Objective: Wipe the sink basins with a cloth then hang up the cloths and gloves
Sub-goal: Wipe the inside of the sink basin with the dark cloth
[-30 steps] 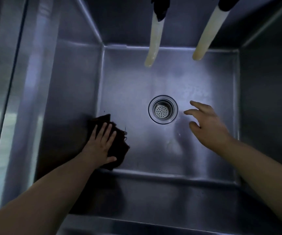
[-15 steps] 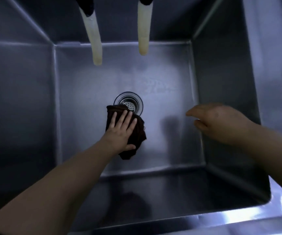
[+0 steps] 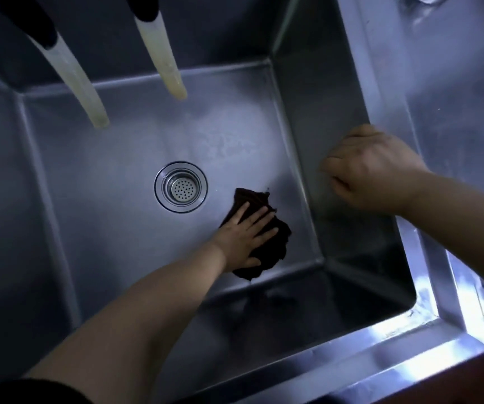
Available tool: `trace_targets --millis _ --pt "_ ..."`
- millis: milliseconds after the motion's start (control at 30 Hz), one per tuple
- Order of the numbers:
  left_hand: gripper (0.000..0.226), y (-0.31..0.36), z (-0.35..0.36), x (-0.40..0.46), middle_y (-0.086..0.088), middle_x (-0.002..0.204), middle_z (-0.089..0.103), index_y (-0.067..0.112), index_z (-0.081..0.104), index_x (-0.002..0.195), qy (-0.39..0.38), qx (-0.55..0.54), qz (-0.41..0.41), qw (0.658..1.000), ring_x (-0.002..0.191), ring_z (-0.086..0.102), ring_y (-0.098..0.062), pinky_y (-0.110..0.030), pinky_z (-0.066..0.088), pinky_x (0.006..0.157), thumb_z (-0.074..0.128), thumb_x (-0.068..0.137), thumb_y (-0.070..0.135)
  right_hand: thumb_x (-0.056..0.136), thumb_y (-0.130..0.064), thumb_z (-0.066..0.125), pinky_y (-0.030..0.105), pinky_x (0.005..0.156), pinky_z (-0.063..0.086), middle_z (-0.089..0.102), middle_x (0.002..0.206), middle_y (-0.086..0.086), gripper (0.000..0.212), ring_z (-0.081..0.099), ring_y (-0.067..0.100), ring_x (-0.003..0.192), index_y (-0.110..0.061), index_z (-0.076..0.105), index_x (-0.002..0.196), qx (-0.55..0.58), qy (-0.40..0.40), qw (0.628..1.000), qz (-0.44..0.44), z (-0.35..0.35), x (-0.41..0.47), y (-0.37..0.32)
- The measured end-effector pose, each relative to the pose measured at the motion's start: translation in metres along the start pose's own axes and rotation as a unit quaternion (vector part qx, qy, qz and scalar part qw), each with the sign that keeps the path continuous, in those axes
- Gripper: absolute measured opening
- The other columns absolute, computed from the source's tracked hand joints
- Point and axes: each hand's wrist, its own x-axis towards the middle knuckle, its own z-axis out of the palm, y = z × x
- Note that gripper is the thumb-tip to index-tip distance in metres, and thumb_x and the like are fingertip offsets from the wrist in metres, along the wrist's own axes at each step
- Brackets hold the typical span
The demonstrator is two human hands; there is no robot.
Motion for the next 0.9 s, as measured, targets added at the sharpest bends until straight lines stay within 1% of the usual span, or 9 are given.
trace_targets --millis 100,233,300,333,400,467,567,700,900 --pt "0.085 -0.014 0.011 -0.045 -0.013 0.158 -0.006 0.023 0.006 0.151 -0.026 0.017 0.006 0.999 0.143 -0.015 -0.031 -0.055 -0.019 0.107 0.044 0.085 0.061 0.085 -0.022 0.044 0.036 0.092 0.035 0.069 0.083 0.004 0.027 0.059 0.027 0.077 -0.016 0.070 0.088 -0.044 -0.043 0.998 0.012 0.002 0.000 0.002" --pt "0.098 -0.034 0.022 -0.129 -0.019 0.141 0.046 0.016 0.052 0.134 -0.058 0.027 -0.028 0.998 0.130 0.044 -0.036 -0.062 0.034 0.100 0.076 0.052 0.065 0.074 -0.012 0.061 0.039 0.082 0.042 0.065 0.069 0.011 0.008 0.058 0.031 0.064 -0.008 0.068 0.072 -0.044 -0.030 0.998 0.016 -0.002 0.000 -0.006" --pt "0.104 -0.044 0.029 -0.166 -0.020 0.131 0.056 0.014 0.063 0.123 -0.094 0.040 -0.052 0.993 0.117 0.055 -0.039 -0.064 0.043 0.088 0.083 0.035 0.065 0.075 -0.012 0.062 0.040 0.082 0.040 0.065 0.070 0.013 0.008 0.058 0.033 0.066 -0.007 0.068 0.073 -0.032 -0.016 0.999 0.032 -0.001 -0.001 -0.016" --pt "0.107 -0.049 0.032 -0.182 -0.021 0.136 0.049 0.013 0.060 0.127 -0.127 0.044 -0.065 0.989 0.121 0.052 -0.041 -0.066 0.038 0.092 0.082 0.037 0.066 0.080 -0.015 0.058 0.039 0.084 0.038 0.067 0.076 0.013 0.013 0.059 0.033 0.072 -0.008 0.069 0.080 -0.020 -0.013 0.999 0.034 0.002 -0.001 -0.024" --pt "0.108 -0.063 0.050 -0.215 -0.017 0.154 -0.001 0.017 0.022 0.149 -0.195 0.041 -0.096 0.975 0.142 0.013 -0.042 -0.064 -0.002 0.108 0.067 0.065 0.067 0.088 -0.022 0.048 0.039 0.089 0.036 0.068 0.089 0.009 0.025 0.059 0.031 0.086 -0.011 0.069 0.097 0.017 -0.016 0.999 0.027 0.008 -0.001 -0.044" --pt "0.100 -0.074 0.064 -0.241 -0.010 0.147 -0.031 0.021 -0.012 0.149 -0.279 0.058 -0.104 0.953 0.141 -0.019 -0.037 -0.056 -0.029 0.099 0.050 0.082 0.061 0.090 -0.022 0.045 0.041 0.093 0.036 0.069 0.093 0.009 0.028 0.059 0.032 0.091 -0.010 0.068 0.100 0.058 -0.001 0.998 0.011 0.014 -0.001 -0.063" --pt "0.099 -0.076 0.074 -0.252 -0.011 0.153 -0.027 0.020 -0.017 0.148 -0.322 0.068 -0.121 0.937 0.141 -0.022 -0.036 -0.059 -0.023 0.104 0.048 0.084 0.059 0.087 -0.015 0.049 0.042 0.092 0.039 0.070 0.086 0.011 0.024 0.061 0.033 0.084 -0.006 0.070 0.093 0.080 0.031 0.996 0.010 0.021 -0.007 -0.075" --pt "0.101 -0.065 0.075 -0.242 -0.014 0.137 -0.041 0.016 -0.019 0.147 -0.304 0.056 -0.106 0.945 0.136 -0.029 -0.041 -0.061 -0.033 0.093 0.048 0.084 0.058 0.084 -0.012 0.053 0.042 0.087 0.044 0.067 0.073 0.011 0.018 0.060 0.033 0.071 -0.008 0.069 0.079 0.044 0.076 0.996 0.032 0.013 -0.015 -0.058" --pt "0.097 -0.055 0.076 -0.189 -0.010 0.135 -0.044 0.026 -0.035 0.132 -0.244 0.051 0.052 0.967 0.115 -0.048 -0.038 -0.055 -0.042 0.086 0.044 0.087 0.059 0.087 -0.006 0.048 0.047 0.086 0.047 0.061 0.063 0.017 0.024 0.057 0.035 0.063 -0.003 0.065 0.071 -0.047 0.116 0.992 -0.004 -0.004 -0.022 -0.001"
